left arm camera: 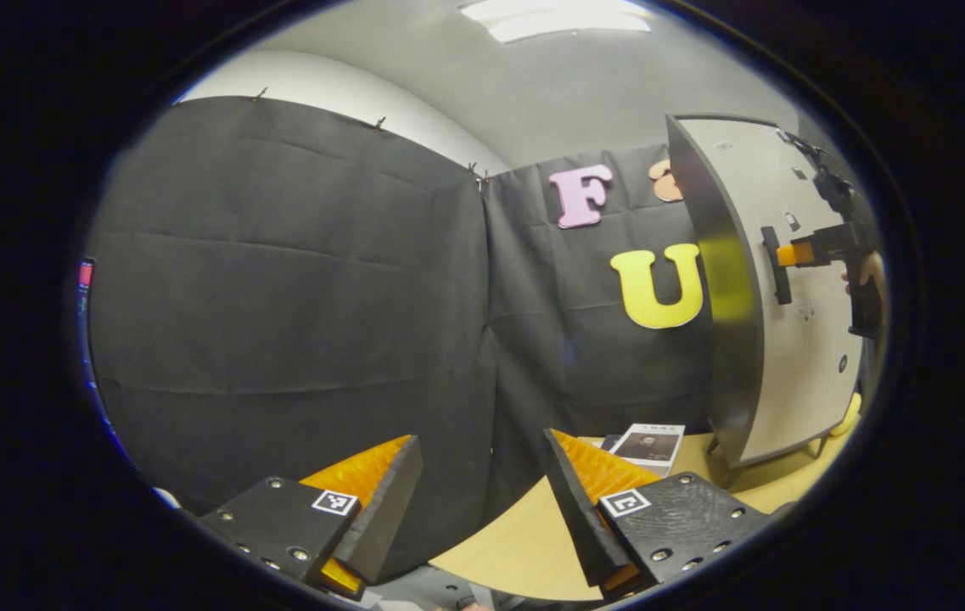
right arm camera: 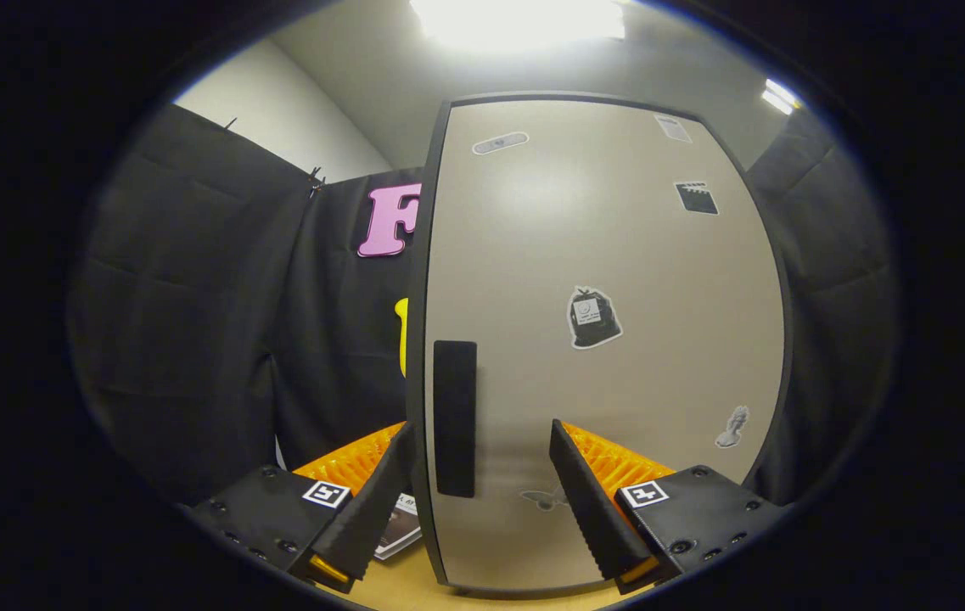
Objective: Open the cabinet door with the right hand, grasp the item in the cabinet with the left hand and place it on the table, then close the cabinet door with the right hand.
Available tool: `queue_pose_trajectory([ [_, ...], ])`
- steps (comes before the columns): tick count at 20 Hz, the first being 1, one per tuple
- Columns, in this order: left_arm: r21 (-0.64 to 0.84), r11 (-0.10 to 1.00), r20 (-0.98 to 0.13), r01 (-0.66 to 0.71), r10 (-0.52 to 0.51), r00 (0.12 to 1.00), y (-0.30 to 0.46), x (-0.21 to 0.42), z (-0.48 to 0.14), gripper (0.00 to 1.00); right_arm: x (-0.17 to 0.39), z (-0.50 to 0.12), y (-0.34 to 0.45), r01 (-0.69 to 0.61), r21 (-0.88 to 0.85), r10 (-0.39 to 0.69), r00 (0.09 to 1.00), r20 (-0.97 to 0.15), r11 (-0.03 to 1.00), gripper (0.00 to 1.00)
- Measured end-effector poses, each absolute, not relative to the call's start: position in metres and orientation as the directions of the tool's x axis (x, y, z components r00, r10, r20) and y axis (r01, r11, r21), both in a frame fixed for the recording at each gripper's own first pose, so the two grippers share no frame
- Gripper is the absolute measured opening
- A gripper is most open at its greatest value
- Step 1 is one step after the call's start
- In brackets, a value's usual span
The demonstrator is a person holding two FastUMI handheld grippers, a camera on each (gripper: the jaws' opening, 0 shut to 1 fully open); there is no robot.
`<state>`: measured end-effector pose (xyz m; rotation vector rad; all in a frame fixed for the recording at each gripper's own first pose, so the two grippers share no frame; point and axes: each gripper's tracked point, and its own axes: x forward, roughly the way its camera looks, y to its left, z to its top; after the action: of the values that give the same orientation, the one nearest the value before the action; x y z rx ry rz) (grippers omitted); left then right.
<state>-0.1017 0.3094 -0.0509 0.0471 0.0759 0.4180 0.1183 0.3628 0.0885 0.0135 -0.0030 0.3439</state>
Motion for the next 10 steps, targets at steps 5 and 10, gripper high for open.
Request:
queue_pose_trajectory([
  [5, 0.063, 0.905, -0.078, -0.42, 0.424, 0.902, 0.325, -0.107, -0.061, 0.91, 0.139, 0.079, 0.383, -0.325, -0.008, 0.325, 0.945, -0.044, 0.946, 0.8],
  [10, 0.059, 0.901, -0.081, -0.43, 0.434, 0.897, 0.335, -0.114, -0.065, 0.88, 0.153, 0.073, 0.39, -0.303, 0.004, 0.302, 0.949, -0.091, 0.953, 0.6],
])
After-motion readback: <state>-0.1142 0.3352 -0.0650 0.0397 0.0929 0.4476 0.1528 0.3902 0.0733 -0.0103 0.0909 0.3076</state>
